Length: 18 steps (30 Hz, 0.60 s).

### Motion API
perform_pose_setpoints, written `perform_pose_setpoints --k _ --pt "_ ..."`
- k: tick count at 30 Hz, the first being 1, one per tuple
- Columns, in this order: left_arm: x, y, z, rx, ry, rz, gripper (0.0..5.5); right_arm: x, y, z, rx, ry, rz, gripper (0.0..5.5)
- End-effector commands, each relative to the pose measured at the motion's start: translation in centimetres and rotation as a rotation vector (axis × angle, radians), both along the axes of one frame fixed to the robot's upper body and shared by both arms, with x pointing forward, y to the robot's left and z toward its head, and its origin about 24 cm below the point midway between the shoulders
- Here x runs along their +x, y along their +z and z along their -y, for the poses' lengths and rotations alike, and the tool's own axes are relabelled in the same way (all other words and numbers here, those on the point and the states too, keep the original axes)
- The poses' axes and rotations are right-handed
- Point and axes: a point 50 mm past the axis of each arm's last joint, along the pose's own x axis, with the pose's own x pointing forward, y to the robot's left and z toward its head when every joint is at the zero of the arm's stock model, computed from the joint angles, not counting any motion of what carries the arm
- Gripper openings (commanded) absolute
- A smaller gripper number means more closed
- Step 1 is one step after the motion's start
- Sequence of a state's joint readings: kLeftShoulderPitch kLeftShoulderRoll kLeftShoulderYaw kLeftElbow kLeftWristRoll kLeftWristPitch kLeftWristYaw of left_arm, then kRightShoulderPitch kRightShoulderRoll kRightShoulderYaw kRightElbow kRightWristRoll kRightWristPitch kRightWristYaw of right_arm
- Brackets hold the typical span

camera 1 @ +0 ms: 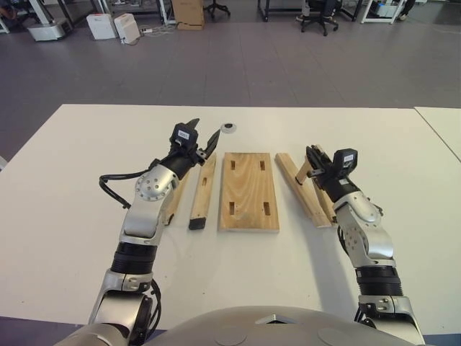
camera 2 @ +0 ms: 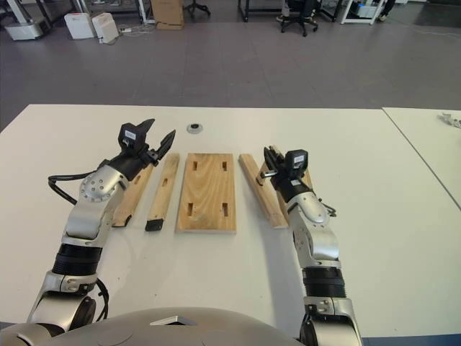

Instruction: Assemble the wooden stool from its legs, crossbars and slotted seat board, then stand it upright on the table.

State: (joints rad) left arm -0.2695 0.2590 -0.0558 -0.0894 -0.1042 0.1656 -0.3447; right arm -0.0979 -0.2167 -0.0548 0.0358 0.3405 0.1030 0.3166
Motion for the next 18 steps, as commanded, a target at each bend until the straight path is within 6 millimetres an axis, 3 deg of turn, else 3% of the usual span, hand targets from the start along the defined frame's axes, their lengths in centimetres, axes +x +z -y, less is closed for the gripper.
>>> perform_pose_setpoints --k 1,3,6,8,14,18 --pt "0.0 -0.5 0.0 0.028 0.008 -0.025 3.12 -3.5 -7.3 1.5 -0.128 -0.020 -0.347 0.41" --pt "0.1 -0.5 0.0 0.030 0.009 -0.024 3.12 -2.5 -5.9 1.4 -0.110 -0.007 -0.286 0.41" --pt "0.2 -0.4 -0.1 0.028 0.017 -0.020 3.12 -0.9 -2.2 1.1 -0.055 0.034 -0.147 1.10" --pt "0.2 -0.4 -0.1 0.025 0.020 -0.019 3.12 -0.5 -1.1 1.1 -0.034 0.049 -0.128 1.36" --pt "0.3 -0.4 0.0 0.019 0.033 -0.011 3.12 -0.9 -1.0 1.9 -0.139 0.088 -0.386 2.57" --pt "0.0 -0.7 0.1 0.001 0.037 -0.028 3.12 -2.5 -0.7 0.8 -0.117 0.067 -0.494 3.26"
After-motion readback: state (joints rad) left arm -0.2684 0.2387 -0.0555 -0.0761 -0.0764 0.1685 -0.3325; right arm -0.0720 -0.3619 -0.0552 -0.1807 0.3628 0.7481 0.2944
